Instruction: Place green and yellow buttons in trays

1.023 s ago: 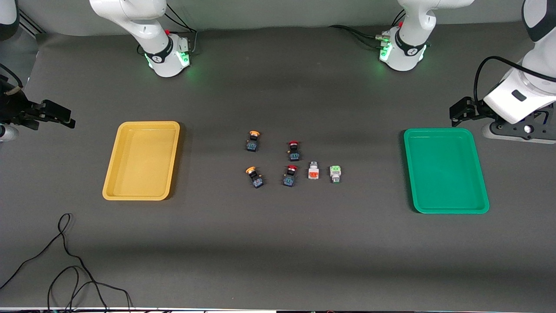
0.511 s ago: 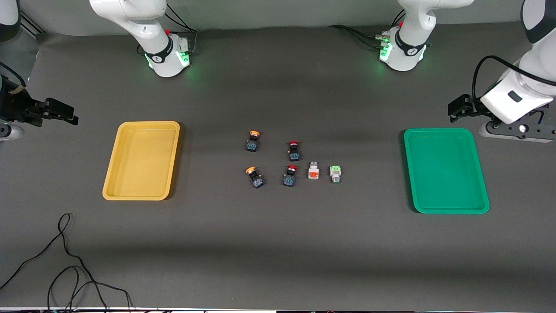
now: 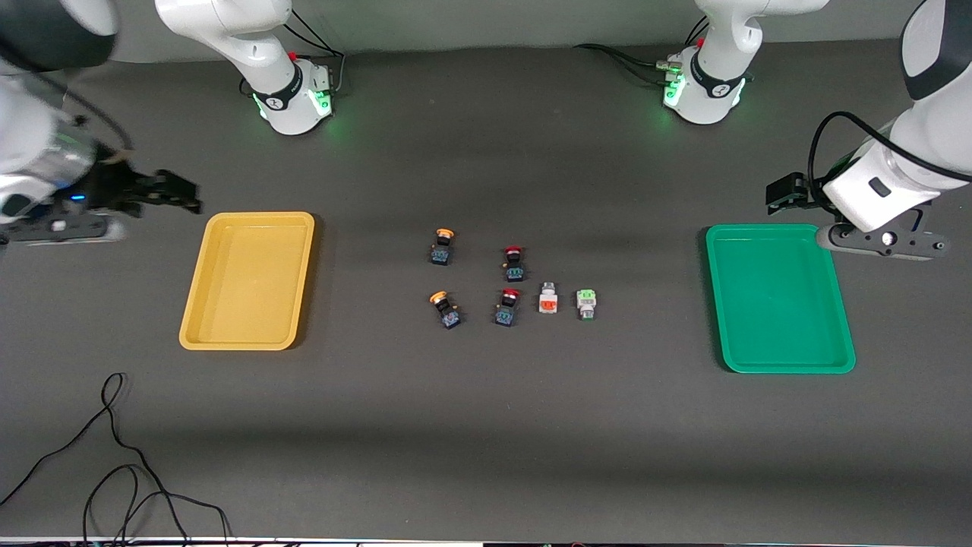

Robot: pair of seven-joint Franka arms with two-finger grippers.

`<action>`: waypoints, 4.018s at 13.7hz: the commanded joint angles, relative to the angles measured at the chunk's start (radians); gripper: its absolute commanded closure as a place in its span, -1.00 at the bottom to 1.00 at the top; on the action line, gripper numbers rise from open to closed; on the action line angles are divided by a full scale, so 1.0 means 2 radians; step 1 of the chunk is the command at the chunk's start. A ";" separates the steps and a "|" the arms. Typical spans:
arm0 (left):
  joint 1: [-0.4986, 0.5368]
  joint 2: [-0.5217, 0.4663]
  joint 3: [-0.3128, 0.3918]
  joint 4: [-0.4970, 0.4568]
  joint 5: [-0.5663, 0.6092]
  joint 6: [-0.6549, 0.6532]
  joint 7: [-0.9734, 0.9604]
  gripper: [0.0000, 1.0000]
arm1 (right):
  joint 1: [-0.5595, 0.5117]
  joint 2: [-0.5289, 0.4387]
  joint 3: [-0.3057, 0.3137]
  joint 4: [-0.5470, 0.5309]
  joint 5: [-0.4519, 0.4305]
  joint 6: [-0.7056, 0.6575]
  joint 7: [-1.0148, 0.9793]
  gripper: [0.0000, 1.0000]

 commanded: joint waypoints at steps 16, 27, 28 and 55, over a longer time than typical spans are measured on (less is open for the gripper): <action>-0.138 0.277 -0.009 -0.024 -0.028 0.294 -0.191 -0.98 | 0.308 0.106 -0.004 -0.235 -0.060 0.437 0.427 -1.00; -0.185 0.314 -0.015 -0.058 -0.056 0.382 -0.246 -0.96 | 0.310 0.269 -0.016 -0.220 -0.080 0.600 0.423 -0.15; -0.184 0.314 -0.015 -0.069 -0.050 0.398 -0.245 -0.95 | 0.310 0.268 -0.016 -0.217 -0.080 0.597 0.422 0.17; 0.039 0.087 -0.009 -0.050 0.042 0.149 0.009 1.00 | 0.296 0.060 -0.452 -0.247 -0.006 0.350 -0.294 0.56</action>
